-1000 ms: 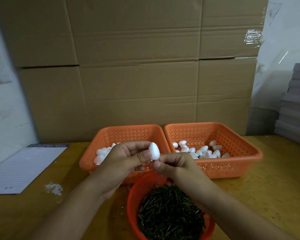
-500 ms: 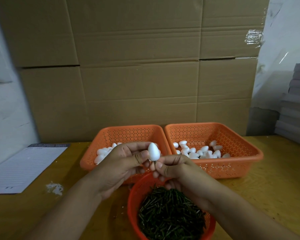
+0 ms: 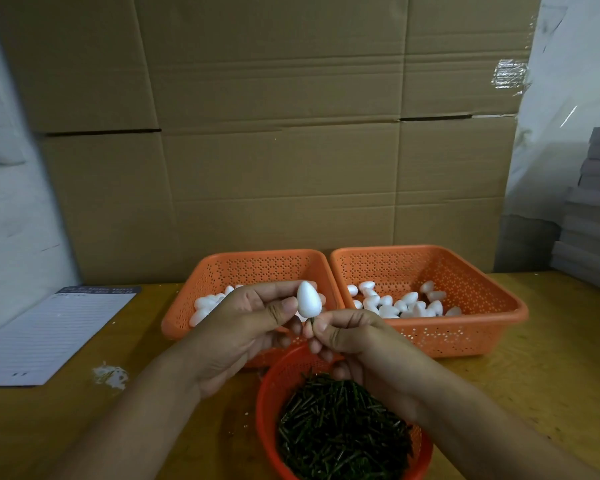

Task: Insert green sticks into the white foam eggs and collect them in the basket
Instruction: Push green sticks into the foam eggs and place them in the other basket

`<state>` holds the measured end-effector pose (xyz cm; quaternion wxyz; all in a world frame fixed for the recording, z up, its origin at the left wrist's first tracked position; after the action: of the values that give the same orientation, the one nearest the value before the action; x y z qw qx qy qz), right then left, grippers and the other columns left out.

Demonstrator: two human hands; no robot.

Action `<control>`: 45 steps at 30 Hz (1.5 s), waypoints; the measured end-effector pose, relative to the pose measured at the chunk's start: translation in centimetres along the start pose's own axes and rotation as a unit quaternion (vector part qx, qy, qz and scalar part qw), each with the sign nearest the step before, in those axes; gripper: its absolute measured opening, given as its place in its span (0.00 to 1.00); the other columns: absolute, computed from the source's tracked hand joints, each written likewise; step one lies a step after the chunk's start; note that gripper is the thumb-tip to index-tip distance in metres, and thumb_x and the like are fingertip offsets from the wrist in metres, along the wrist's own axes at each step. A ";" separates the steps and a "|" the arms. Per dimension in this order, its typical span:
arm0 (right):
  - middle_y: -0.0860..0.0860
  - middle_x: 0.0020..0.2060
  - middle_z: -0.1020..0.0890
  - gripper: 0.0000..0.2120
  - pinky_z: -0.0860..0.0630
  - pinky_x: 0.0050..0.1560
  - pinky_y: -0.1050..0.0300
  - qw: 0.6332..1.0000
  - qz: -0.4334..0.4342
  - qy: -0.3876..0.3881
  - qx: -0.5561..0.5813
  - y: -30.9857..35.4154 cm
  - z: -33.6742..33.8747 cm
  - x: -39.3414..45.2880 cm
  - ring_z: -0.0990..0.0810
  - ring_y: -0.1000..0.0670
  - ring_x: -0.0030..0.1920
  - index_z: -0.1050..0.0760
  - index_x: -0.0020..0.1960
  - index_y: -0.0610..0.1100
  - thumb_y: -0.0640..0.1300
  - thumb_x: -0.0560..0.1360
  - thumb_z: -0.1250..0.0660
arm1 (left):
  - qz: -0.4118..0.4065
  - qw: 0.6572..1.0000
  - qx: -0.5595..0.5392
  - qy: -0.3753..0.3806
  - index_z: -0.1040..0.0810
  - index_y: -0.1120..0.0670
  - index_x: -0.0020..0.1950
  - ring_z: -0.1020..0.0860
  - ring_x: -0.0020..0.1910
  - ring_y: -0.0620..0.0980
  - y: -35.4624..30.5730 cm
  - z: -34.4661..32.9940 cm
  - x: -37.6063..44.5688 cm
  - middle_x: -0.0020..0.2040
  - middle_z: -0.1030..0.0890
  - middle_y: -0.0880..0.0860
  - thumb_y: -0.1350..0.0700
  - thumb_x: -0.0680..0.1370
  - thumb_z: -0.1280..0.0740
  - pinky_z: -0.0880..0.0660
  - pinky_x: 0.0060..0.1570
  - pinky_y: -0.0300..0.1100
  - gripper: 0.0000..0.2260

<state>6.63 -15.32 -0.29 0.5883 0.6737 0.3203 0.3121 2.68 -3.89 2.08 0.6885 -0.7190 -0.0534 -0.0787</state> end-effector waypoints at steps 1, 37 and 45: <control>0.53 0.35 0.20 0.12 0.30 0.32 0.66 1.000 0.005 -0.013 -0.008 0.0 0.3 0.0 0.26 0.59 0.33 0.16 0.41 0.48 0.42 0.80 0.35 | -0.001 1.000 0.000 -0.006 0.17 0.52 0.63 0.19 0.44 0.45 -0.1 0.1 0.0 0.46 0.16 0.55 0.54 0.78 0.31 0.23 0.42 0.36 0.14; 0.53 0.35 0.17 0.11 0.30 0.32 0.65 0.986 0.067 -0.109 -0.104 0.9 1.0 -0.4 0.25 0.60 0.33 0.15 0.40 0.50 0.44 0.78 0.32 | -0.010 0.996 0.021 -0.088 0.14 0.47 0.54 0.22 0.36 0.44 -0.3 0.6 -0.1 0.46 0.15 0.51 0.49 0.66 0.19 0.23 0.38 0.35 0.17; 0.50 0.35 0.16 0.08 0.30 0.31 0.65 0.980 0.095 -0.136 -0.109 1.3 1.2 -0.6 0.25 0.58 0.33 0.14 0.42 0.45 0.43 0.77 0.30 | -0.023 0.995 0.052 -0.088 0.14 0.46 0.54 0.22 0.38 0.42 -0.7 0.4 -0.2 0.42 0.17 0.48 0.44 0.66 0.22 0.24 0.40 0.35 0.18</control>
<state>7.24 -16.66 0.83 0.6640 0.6689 0.1364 0.3051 2.43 -3.49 2.68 0.7159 -0.6847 -0.1338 -0.0281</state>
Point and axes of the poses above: each hand's wrist, its own x-axis towards the middle knuckle, its own z-axis out of the back of the hand, y = z × x, the point moved 8 cm from there along x, towards the middle knuckle
